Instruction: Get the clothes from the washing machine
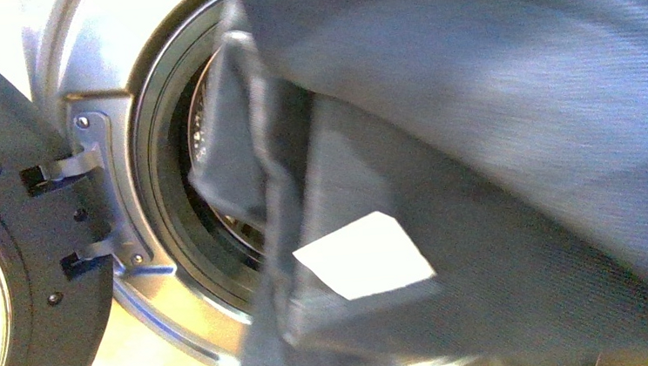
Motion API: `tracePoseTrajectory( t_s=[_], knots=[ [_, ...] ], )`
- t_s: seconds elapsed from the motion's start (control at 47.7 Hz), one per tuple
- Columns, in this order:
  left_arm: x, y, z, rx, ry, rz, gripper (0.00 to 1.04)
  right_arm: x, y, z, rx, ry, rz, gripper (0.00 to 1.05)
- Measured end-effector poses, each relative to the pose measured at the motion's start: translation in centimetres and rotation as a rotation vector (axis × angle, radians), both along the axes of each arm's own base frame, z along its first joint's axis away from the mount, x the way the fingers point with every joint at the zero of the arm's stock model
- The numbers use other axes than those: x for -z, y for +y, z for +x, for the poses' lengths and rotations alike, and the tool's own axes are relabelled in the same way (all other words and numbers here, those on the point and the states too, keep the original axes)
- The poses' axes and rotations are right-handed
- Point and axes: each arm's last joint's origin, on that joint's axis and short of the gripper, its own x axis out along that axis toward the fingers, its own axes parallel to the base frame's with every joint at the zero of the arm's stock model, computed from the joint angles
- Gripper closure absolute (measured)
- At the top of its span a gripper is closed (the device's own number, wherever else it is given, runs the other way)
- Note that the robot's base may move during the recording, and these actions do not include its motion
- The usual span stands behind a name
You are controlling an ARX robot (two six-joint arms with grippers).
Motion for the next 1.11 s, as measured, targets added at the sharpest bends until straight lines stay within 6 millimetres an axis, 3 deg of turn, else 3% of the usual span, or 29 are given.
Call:
tracePoseTrajectory(
  t_s=[0.251, 0.607, 1.11],
  knots=[
    [0.0, 0.0, 0.0, -0.003, 0.000, 0.000, 0.96, 0.1, 1.8, 1.9, -0.026, 0.013, 0.019, 0.07],
    [0.0, 0.0, 0.0, -0.005, 0.001, -0.001, 0.96, 0.0, 3.9, 2.8, -0.026, -0.010, 0.038, 0.08],
    [0.0, 0.0, 0.0, -0.005, 0.001, -0.001, 0.96, -0.7, 4.6, 4.6, 0.045, -0.047, 0.084, 0.72]
  ],
)
